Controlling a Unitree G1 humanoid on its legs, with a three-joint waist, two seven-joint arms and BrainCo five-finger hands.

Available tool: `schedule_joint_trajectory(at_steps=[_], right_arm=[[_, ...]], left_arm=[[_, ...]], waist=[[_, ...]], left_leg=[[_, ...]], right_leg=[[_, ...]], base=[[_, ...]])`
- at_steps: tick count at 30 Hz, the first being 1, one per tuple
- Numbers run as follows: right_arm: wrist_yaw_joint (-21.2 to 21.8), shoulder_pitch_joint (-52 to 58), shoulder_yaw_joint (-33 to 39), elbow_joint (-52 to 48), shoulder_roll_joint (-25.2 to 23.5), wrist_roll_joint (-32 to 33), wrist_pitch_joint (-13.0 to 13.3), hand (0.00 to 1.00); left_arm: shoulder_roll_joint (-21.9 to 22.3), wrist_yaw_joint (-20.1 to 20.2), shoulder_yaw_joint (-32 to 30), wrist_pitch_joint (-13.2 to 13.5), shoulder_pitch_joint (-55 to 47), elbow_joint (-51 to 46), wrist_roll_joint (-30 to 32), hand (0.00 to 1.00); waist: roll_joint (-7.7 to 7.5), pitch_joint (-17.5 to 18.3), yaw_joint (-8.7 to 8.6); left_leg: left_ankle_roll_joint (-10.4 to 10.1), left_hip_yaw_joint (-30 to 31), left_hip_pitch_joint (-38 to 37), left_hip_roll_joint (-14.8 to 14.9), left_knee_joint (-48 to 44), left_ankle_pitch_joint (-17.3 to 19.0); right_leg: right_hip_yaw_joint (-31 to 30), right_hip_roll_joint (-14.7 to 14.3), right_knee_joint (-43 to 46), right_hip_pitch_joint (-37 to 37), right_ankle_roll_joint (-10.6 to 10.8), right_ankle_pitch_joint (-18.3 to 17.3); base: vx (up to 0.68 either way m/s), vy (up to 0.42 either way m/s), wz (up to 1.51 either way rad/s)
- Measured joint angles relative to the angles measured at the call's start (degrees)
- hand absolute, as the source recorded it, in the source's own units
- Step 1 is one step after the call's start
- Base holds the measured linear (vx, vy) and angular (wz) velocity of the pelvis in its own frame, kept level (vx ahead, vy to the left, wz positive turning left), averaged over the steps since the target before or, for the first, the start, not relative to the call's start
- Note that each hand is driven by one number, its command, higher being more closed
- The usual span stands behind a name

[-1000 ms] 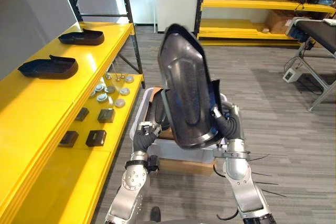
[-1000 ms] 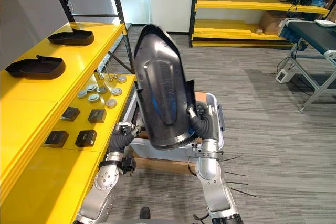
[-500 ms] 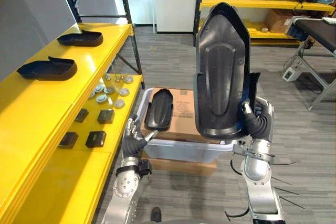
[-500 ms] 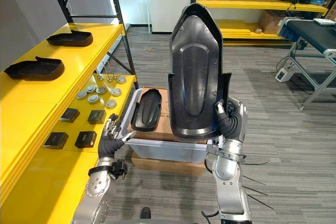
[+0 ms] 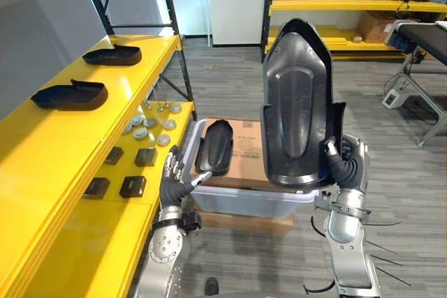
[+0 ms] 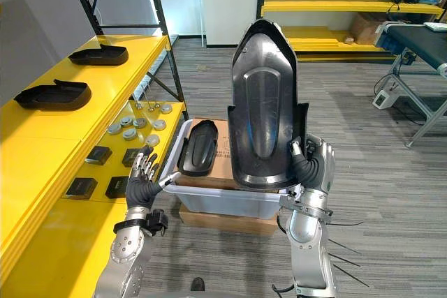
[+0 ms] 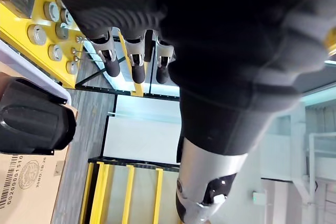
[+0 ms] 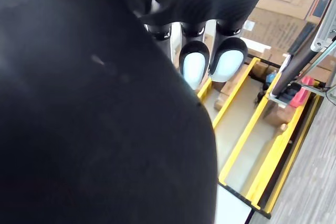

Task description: Walk over and take plastic housings, then place them on the shelf

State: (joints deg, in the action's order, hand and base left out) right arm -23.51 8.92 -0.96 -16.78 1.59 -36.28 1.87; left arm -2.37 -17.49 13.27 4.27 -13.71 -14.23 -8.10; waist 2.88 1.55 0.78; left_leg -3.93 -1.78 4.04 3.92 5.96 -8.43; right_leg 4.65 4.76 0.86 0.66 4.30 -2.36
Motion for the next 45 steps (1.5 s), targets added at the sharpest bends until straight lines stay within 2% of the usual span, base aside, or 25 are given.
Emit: schedule_joint_trajectory(at_steps=[8,12,23,26,33,39,45], right_arm=[[0.2,0.0,-4.3,4.3,0.0,-2.5,-0.2,1.0],[0.4,0.0,-6.4,4.3,0.1,-2.6,-0.2,1.0],[0.8,0.0,-9.1,4.4,1.5,-0.7,-0.2,1.0],[1.4,-0.1,-16.1,4.3,2.5,0.2,0.2,1.0],[2.5,-2.2,-19.9,4.4,1.2,0.1,0.7,1.0],[2.5,-2.2,-19.2,7.8,1.3,-0.4,1.0,1.0],[2.3,-1.9,-10.9,8.7,1.3,-2.6,-0.2,1.0]], left_arm=[[0.0,0.2,3.8,-0.2,4.5,0.0,0.5,0.0],[-0.1,1.0,5.3,-1.2,6.1,0.5,2.2,0.0],[-2.0,0.6,5.3,-2.8,6.4,5.9,2.3,0.0],[-2.4,0.8,9.1,-3.7,7.8,6.5,2.3,0.0],[-2.2,1.3,11.0,-3.9,8.8,8.7,1.0,0.0],[-2.3,1.3,10.8,-3.9,10.0,9.7,0.9,0.0],[-2.1,1.3,6.5,-3.9,9.7,9.6,1.0,0.0]], waist=[[-0.05,-0.1,-0.03],[-0.18,-0.2,-0.04],[-1.03,-0.7,-0.07],[-1.22,-0.8,-0.09],[-1.42,-0.8,-0.16],[-1.46,-0.7,-0.09],[-1.47,-0.7,-0.1]], left_leg=[[0.0,-0.1,0.0,0.0,0.0,0.0],[0.0,-0.2,-0.1,0.0,0.0,0.0],[0.0,-1.3,-0.4,0.0,0.0,0.0],[0.0,-1.4,-0.4,0.1,0.0,0.0],[0.0,-1.4,-0.4,0.0,0.0,0.0],[0.0,-1.4,-0.5,0.0,0.0,0.0],[0.0,-1.3,-0.6,0.0,0.0,0.0]], right_leg=[[-0.1,0.0,0.0,-0.1,0.0,0.0],[-0.1,0.0,0.0,-0.1,0.0,0.0],[-0.6,-0.1,-0.1,-0.1,0.0,0.0],[-0.8,-0.1,-0.1,-0.1,0.0,0.0],[-0.8,-0.1,-0.1,-0.1,0.0,0.0],[-0.7,0.0,0.0,-0.1,0.0,0.1],[-0.6,-0.1,0.0,0.0,0.0,0.1]], base=[[0.0,0.0,0.0],[0.0,0.0,-0.01],[0.0,0.0,-0.03],[0.0,-0.001,-0.01],[0.0,0.0,0.0],[0.0,0.0,0.0],[0.0,0.0,0.0]])
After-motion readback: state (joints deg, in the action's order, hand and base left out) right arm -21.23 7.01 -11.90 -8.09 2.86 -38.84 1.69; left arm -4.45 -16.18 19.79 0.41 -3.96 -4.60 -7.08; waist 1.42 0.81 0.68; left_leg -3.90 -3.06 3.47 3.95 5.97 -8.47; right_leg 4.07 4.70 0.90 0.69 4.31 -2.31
